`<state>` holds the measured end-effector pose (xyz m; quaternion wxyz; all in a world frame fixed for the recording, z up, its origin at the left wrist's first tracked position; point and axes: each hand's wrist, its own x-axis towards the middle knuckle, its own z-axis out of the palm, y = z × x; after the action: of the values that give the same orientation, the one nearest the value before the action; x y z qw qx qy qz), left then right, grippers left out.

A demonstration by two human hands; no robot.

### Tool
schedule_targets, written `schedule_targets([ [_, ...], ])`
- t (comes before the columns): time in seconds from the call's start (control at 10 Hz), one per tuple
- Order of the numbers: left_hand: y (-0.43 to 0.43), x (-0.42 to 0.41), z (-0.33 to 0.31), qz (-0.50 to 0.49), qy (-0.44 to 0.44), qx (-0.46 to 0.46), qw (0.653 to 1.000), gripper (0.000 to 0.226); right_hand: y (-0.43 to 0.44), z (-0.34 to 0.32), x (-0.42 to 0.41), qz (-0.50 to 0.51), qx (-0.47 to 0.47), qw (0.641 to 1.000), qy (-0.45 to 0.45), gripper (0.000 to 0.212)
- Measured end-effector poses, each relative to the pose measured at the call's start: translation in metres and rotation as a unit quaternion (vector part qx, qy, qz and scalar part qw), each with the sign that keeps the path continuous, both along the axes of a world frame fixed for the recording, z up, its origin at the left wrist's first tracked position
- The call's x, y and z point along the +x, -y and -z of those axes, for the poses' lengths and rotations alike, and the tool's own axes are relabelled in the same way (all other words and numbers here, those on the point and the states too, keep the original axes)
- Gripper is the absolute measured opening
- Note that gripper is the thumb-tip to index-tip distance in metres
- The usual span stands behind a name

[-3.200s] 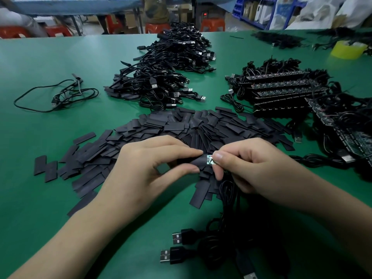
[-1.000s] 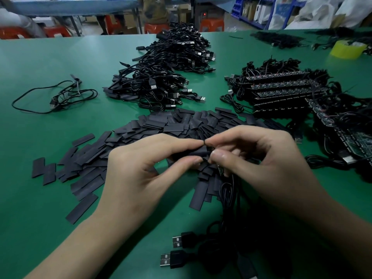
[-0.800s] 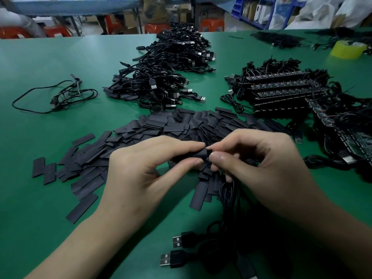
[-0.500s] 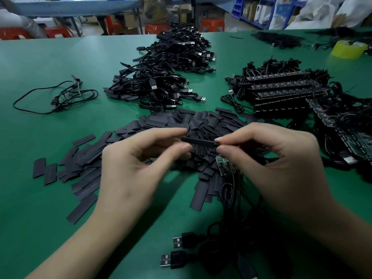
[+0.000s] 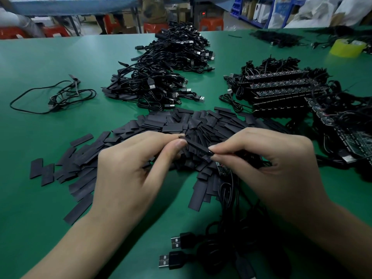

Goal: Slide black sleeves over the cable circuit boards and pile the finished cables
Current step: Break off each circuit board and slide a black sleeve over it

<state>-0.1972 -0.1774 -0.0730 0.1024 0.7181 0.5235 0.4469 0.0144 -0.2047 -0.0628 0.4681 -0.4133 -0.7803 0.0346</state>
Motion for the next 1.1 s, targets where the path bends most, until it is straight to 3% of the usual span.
schedule_targets([
  [0.1, 0.001, -0.006, -0.003, 0.010, -0.060, 0.058, 0.996, 0.011, -0.005, 0.004, 0.001, 0.024, 0.021, 0.999, 0.034, 0.007],
  [0.2, 0.010, -0.017, 0.002, 0.048, -0.047, 0.113, 0.991, 0.016, -0.008, 0.006, 0.003, -0.010, 0.013, 1.000, 0.025, 0.006],
  [0.3, 0.009, -0.004, 0.000, 0.091, 0.168, -0.061, 0.980, 0.019, -0.011, 0.008, 0.004, -0.016, 0.027, 0.998, 0.054, 0.006],
  [0.4, 0.009, 0.006, 0.004, 0.146, 0.365, -0.211, 0.895, 0.026, -0.011, 0.008, 0.003, -0.027, -0.003, 0.998, 0.054, 0.007],
  [0.5, 0.008, 0.010, 0.005, 0.187, 0.439, -0.256, 0.841, 0.022, -0.011, 0.008, 0.002, -0.050, -0.055, 0.997, 0.018, 0.007],
  [0.7, 0.008, 0.009, 0.007, 0.199, 0.441, -0.266, 0.834, 0.015, -0.012, 0.009, 0.002, -0.069, -0.076, 0.995, 0.016, 0.012],
  [1.1, 0.012, 0.015, 0.009, 0.164, 0.468, -0.215, 0.842, 0.027, -0.010, 0.010, -0.001, -0.067, -0.082, 0.994, 0.000, 0.014],
])
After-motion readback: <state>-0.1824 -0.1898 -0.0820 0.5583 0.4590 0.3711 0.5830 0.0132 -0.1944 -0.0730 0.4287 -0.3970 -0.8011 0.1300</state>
